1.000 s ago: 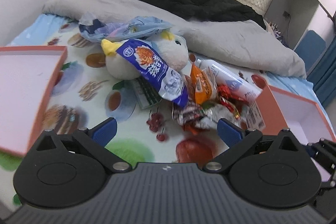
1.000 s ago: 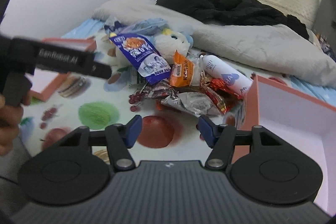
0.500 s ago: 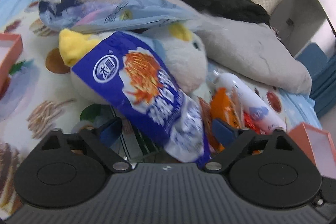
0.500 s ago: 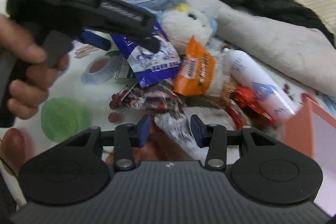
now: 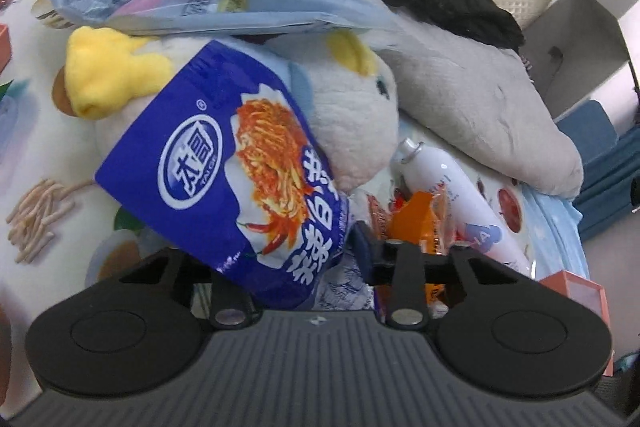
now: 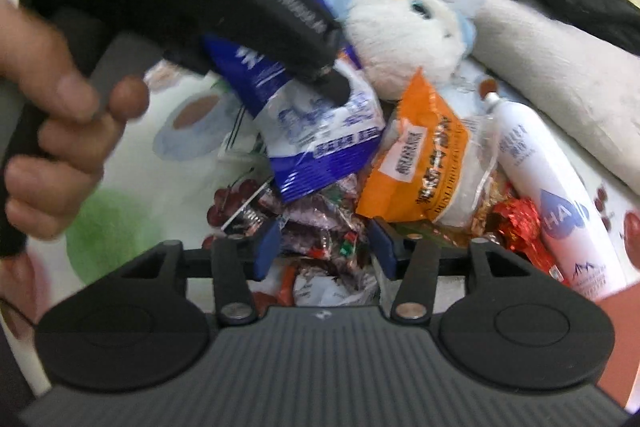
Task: Organize snacks
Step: 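Grasp the blue noodle bag with the left tool while the right tool grasps the dark candy wrapper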
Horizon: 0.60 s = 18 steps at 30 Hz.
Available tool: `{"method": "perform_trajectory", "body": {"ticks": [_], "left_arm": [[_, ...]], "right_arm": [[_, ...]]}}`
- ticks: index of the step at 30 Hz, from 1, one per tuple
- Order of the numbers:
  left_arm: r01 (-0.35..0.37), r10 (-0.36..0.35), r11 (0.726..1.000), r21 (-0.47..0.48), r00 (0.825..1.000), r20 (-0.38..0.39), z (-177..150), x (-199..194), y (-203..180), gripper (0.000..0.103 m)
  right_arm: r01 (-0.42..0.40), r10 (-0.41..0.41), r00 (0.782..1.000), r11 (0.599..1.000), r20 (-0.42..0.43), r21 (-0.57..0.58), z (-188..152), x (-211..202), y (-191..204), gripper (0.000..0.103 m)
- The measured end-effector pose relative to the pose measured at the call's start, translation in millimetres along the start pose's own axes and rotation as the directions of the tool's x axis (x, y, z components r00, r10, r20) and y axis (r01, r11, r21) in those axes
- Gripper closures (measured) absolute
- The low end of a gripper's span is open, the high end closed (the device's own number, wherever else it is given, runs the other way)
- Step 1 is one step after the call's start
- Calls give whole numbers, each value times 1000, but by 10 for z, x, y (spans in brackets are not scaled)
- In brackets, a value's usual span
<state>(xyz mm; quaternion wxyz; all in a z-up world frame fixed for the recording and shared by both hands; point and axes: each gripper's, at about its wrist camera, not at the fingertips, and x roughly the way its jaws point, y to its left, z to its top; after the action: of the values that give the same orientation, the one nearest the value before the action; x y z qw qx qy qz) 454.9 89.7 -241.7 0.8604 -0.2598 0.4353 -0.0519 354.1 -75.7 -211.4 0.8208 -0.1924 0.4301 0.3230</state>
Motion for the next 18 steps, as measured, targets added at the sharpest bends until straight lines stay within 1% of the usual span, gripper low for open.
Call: {"method": "perform_trajectory", "body": {"ticks": [2, 5, 8, 9, 11, 13, 15, 18], "left_arm": [[2, -2, 1000, 1, 1000, 4, 3, -21, -34, 71], [-2, 1, 1000, 25, 1000, 19, -28, -65, -111, 76], [12, -14, 999, 38, 999, 47, -118, -166, -151, 79], [16, -18, 999, 42, 998, 52, -161, -198, -154, 79], [14, -17, 999, 41, 998, 62, -232, -244, -154, 80], [38, -38, 999, 5, 997, 70, -311, -329, -121, 81], [43, -43, 999, -2, 996, 80, -404, -422, -106, 81], [47, -46, 999, -1, 995, 83, -532, -612, -99, 81]], "right_arm": [[-33, 33, 999, 999, -9, 32, -5, 32, -70, 39], [-62, 62, 998, 998, -5, 14, 0, 69, -121, 38], [-81, 81, 997, 996, -6, 38, -22, 70, -141, 43], [-82, 82, 997, 996, 0, 41, -29, 63, -154, 49], [-82, 81, 997, 994, 12, 68, -53, 21, -167, 51], [-71, 70, 997, 995, 23, 72, -93, -25, -145, 54], [-45, 42, 999, 995, 31, 84, -144, -95, -101, 55], [-33, 28, 998, 995, 53, 98, -249, -264, 26, 56]]}}
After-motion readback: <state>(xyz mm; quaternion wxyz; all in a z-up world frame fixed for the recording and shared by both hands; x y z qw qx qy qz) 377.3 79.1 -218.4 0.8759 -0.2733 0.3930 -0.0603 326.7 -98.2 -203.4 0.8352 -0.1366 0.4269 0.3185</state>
